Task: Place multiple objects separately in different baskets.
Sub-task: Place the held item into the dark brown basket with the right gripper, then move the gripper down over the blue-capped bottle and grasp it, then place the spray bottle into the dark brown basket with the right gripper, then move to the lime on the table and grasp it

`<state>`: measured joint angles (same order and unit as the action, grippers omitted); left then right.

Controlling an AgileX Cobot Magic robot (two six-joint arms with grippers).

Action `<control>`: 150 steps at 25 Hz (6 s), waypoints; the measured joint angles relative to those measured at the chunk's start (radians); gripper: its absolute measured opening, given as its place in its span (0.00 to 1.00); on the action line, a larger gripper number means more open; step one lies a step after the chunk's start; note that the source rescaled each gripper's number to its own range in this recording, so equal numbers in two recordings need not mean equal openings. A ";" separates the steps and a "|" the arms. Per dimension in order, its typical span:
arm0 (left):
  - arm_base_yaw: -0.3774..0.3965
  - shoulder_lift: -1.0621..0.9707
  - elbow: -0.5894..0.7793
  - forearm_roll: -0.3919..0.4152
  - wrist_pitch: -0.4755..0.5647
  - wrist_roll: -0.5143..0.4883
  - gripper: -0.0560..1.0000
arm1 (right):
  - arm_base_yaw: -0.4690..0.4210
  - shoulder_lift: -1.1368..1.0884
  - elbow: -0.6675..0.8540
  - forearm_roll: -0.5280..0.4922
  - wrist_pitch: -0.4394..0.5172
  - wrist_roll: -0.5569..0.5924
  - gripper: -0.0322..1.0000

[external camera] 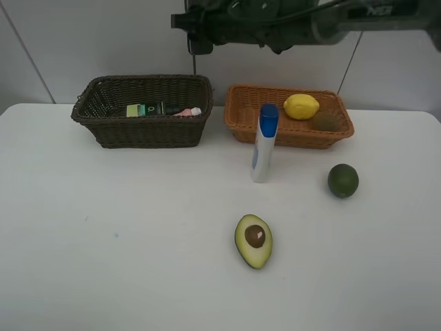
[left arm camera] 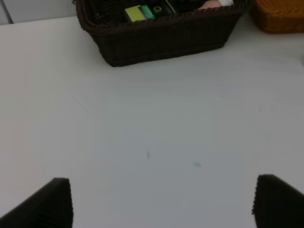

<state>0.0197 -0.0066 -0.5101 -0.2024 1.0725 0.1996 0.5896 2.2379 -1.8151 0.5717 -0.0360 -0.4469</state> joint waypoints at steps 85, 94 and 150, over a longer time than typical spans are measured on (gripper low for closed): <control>0.000 0.000 0.000 -0.001 0.000 0.000 1.00 | -0.104 -0.373 0.212 -0.525 1.072 0.653 0.03; 0.000 0.000 0.000 -0.001 0.000 0.000 1.00 | -0.079 -0.359 0.212 -0.230 0.524 0.330 0.03; 0.000 0.000 0.000 -0.001 0.000 0.000 1.00 | -0.392 -0.369 0.381 -0.638 1.251 0.580 0.98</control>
<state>0.0197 -0.0066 -0.5101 -0.2032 1.0725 0.1996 0.1972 1.8686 -1.4345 -0.0660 1.2151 0.1330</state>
